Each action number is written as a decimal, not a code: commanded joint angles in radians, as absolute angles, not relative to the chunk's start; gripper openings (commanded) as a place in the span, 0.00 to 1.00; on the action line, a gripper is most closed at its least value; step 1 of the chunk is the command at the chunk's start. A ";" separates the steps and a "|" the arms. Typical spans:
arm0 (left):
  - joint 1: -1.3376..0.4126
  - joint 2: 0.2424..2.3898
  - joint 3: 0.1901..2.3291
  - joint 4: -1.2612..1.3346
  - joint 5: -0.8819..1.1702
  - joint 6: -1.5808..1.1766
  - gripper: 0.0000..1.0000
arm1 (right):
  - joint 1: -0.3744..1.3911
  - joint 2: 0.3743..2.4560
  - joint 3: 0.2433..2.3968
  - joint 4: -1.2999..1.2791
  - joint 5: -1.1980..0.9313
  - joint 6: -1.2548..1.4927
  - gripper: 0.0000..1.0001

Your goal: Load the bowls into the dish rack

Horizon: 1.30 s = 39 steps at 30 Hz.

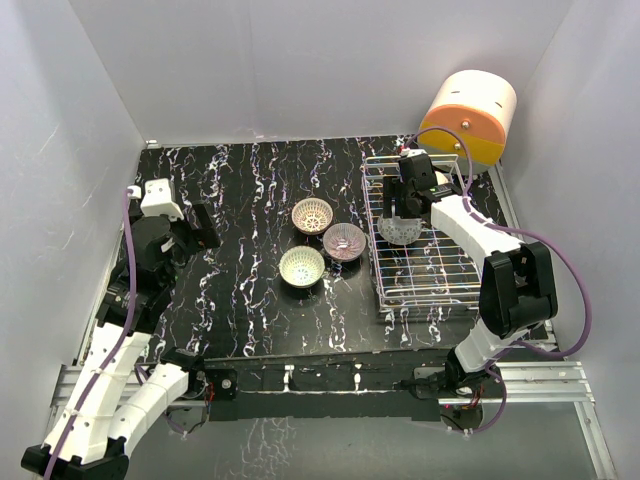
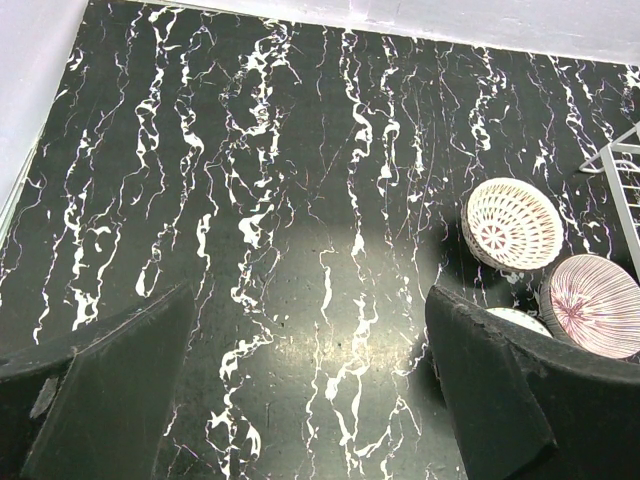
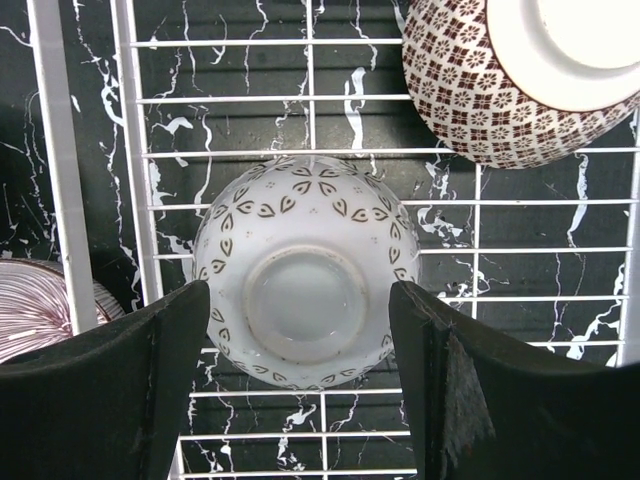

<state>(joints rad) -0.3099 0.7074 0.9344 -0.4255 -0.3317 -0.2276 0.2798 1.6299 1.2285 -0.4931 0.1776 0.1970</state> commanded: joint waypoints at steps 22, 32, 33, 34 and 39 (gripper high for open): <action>-0.313 0.690 0.938 -0.429 -0.353 -0.218 0.97 | 0.278 1.645 1.224 -0.427 0.197 0.213 0.45; -0.313 0.684 0.939 -0.431 -0.353 -0.215 0.97 | 0.266 1.591 1.226 -0.449 0.237 0.210 0.37; -0.313 0.684 0.939 -0.430 -0.353 -0.215 0.97 | 0.263 1.583 1.227 -0.450 0.245 0.209 0.37; -0.313 0.684 0.939 -0.430 -0.352 -0.216 0.97 | 0.260 1.574 1.227 -0.452 0.253 0.206 0.37; -0.313 0.686 0.936 -0.425 -0.344 -0.219 0.97 | 0.207 1.558 1.226 -0.472 0.259 0.197 0.36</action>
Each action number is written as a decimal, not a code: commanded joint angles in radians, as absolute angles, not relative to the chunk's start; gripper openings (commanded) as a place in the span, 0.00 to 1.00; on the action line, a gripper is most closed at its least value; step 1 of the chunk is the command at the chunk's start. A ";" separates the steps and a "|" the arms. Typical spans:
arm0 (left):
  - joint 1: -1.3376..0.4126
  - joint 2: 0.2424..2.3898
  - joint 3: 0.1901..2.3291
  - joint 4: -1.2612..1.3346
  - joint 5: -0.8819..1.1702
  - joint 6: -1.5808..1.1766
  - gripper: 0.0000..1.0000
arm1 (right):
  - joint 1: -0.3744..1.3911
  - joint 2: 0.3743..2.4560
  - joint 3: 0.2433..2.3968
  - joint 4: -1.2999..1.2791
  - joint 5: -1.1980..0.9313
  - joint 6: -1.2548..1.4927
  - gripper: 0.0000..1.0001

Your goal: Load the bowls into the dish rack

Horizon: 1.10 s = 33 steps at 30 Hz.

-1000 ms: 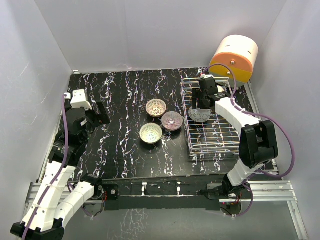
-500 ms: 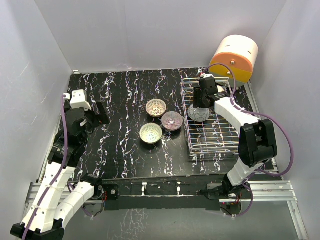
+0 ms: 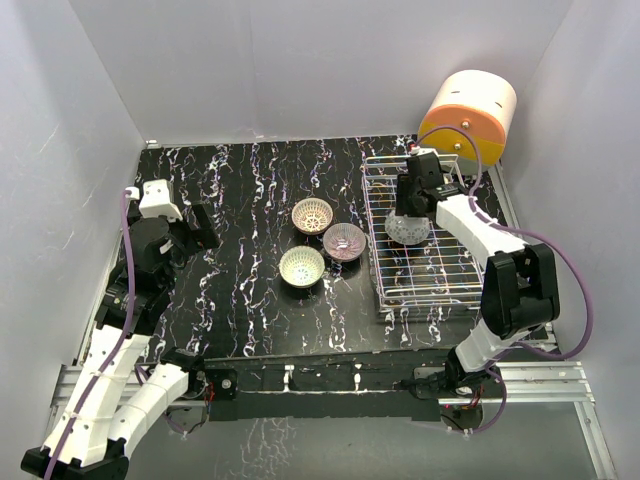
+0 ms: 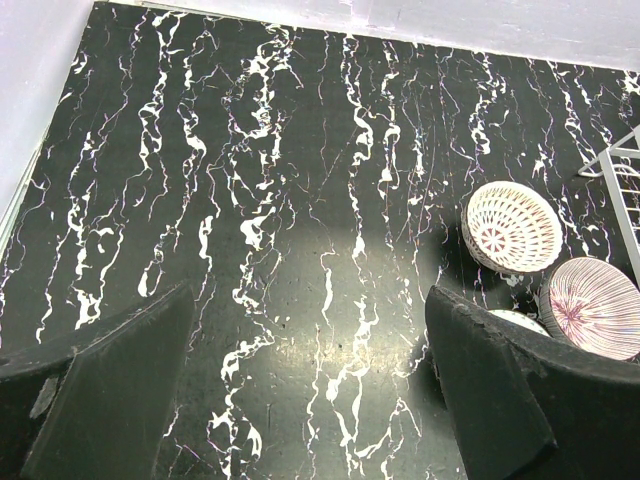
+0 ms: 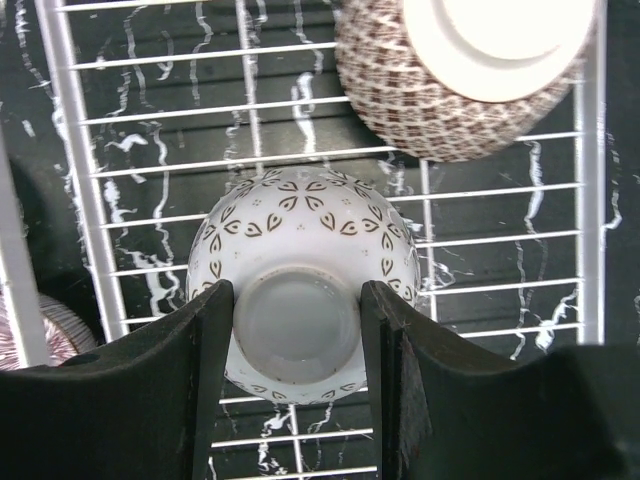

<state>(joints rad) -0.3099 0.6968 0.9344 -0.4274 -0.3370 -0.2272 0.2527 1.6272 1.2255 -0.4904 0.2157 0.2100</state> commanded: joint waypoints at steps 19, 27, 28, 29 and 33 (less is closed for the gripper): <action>-0.314 0.684 0.928 -0.429 -0.342 -0.216 0.97 | 0.053 1.580 1.201 -0.448 0.238 0.208 0.36; -0.313 0.685 0.923 -0.423 -0.338 -0.219 0.97 | 0.031 1.586 1.199 -0.434 0.269 0.219 0.36; -0.313 0.686 0.923 -0.423 -0.338 -0.219 0.97 | 0.028 1.589 1.201 -0.433 0.273 0.219 0.36; -0.314 0.686 0.922 -0.423 -0.337 -0.219 0.97 | 0.025 1.592 1.204 -0.434 0.282 0.219 0.36; -0.313 0.680 0.918 -0.425 -0.340 -0.218 0.97 | 0.012 1.594 1.203 -0.433 0.274 0.220 0.36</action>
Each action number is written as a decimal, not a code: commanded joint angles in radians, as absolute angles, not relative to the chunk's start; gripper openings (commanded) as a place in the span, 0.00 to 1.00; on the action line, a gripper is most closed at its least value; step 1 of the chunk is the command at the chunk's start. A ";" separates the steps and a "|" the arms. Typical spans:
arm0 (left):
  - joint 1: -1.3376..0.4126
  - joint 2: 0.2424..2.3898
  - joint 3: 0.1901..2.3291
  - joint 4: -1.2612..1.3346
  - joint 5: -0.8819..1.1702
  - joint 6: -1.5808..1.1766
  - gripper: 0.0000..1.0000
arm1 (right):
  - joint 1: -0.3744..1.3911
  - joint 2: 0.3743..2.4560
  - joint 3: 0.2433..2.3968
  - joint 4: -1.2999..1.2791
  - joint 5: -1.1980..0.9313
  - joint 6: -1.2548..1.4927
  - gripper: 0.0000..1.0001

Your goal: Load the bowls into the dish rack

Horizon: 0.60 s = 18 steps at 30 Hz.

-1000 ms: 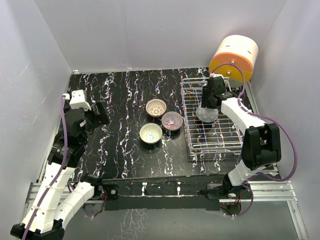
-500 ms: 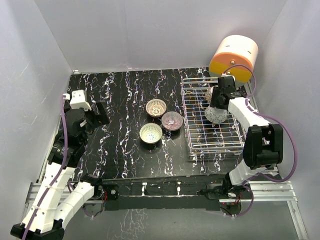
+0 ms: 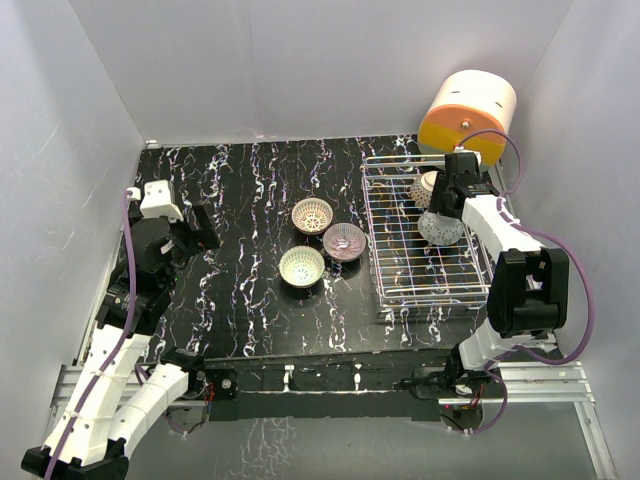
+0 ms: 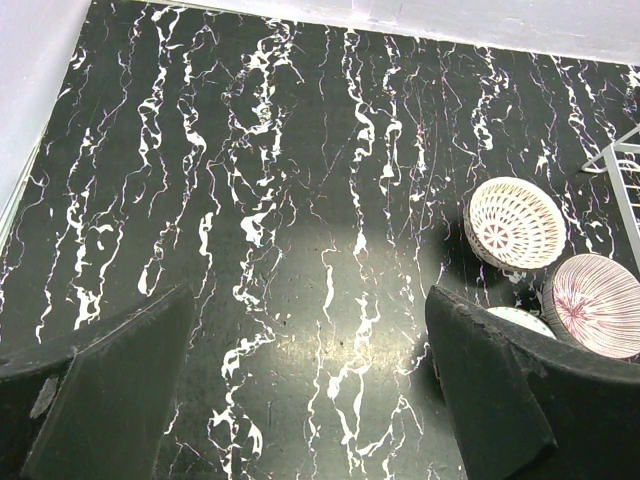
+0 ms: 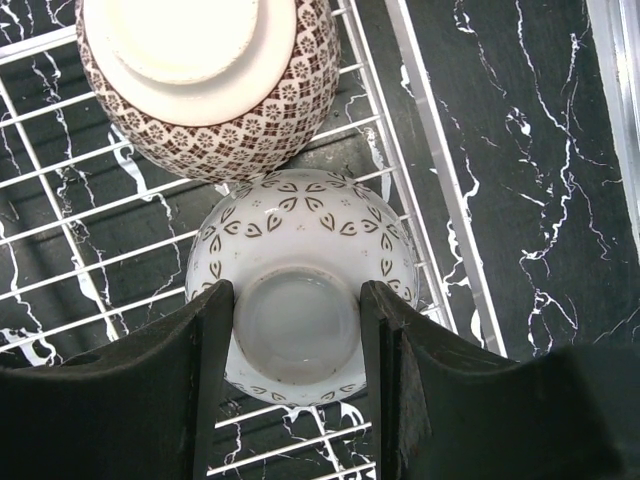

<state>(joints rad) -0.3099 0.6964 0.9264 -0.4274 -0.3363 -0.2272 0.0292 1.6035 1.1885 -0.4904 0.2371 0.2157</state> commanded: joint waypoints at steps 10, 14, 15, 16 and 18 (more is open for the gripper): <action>-0.314 0.680 0.914 -0.425 -0.341 -0.218 0.97 | 0.009 1.592 1.196 -0.434 0.256 0.228 0.57; -0.314 0.678 0.914 -0.423 -0.338 -0.221 0.97 | 0.009 1.582 1.195 -0.432 0.219 0.226 0.65; -0.313 0.679 0.914 -0.424 -0.337 -0.222 0.97 | 0.009 1.577 1.194 -0.432 0.212 0.227 0.67; -0.313 0.679 0.912 -0.423 -0.336 -0.222 0.97 | 0.009 1.575 1.195 -0.432 0.205 0.227 0.68; -0.313 0.681 0.911 -0.422 -0.335 -0.222 0.97 | 0.009 1.565 1.196 -0.432 0.186 0.221 0.72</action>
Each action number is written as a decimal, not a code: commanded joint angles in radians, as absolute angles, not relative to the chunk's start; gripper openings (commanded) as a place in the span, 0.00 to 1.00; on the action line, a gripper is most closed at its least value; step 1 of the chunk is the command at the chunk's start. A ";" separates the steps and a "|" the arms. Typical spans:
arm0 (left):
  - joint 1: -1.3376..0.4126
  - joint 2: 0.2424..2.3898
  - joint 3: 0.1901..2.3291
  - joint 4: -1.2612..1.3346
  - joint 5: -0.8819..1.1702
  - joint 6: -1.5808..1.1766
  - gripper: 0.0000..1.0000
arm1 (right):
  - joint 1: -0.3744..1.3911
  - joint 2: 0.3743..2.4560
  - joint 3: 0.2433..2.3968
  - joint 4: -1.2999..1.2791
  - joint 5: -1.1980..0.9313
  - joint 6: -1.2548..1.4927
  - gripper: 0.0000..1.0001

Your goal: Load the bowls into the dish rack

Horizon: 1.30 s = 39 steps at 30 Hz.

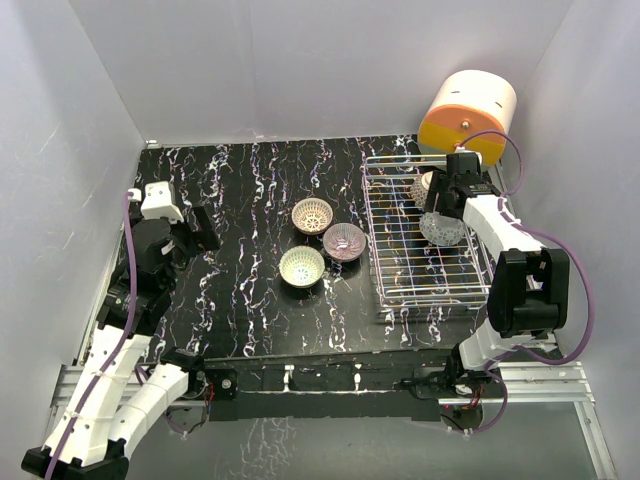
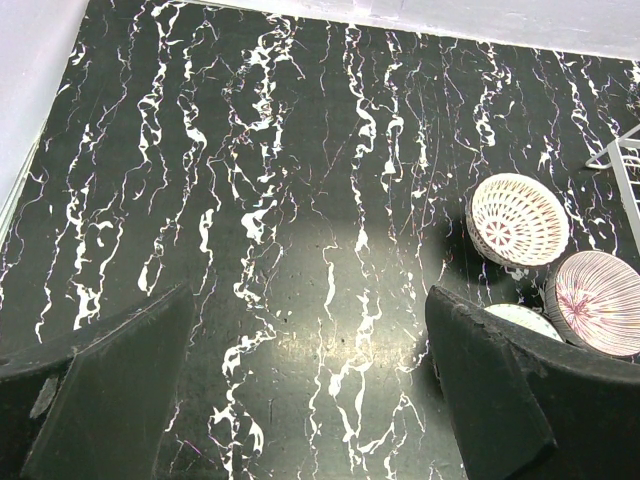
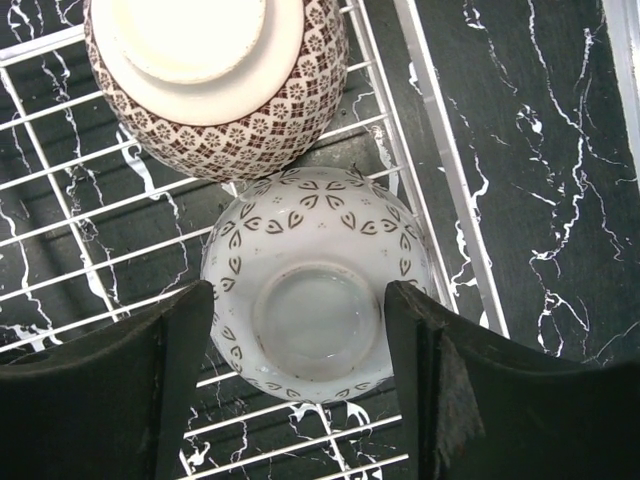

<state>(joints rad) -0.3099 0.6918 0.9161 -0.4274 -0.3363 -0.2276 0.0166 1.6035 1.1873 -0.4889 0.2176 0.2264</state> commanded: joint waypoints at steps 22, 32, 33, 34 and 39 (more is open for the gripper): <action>-0.313 0.719 0.939 -0.405 -0.328 -0.222 0.97 | 0.357 1.437 1.298 -0.459 0.132 0.219 0.99; -0.312 0.674 0.967 -0.462 -0.436 -0.221 0.97 | 0.731 1.604 1.349 -0.402 0.085 0.210 0.92; -0.313 0.668 0.972 -0.471 -0.461 -0.220 0.97 | 0.759 1.613 1.345 -0.388 0.071 0.207 0.92; -0.313 0.662 0.979 -0.478 -0.479 -0.217 0.97 | 0.790 1.621 1.338 -0.376 0.059 0.200 0.91; -0.313 0.612 0.997 -0.482 -0.523 -0.206 0.97 | 0.919 1.650 1.296 -0.323 0.036 0.141 0.91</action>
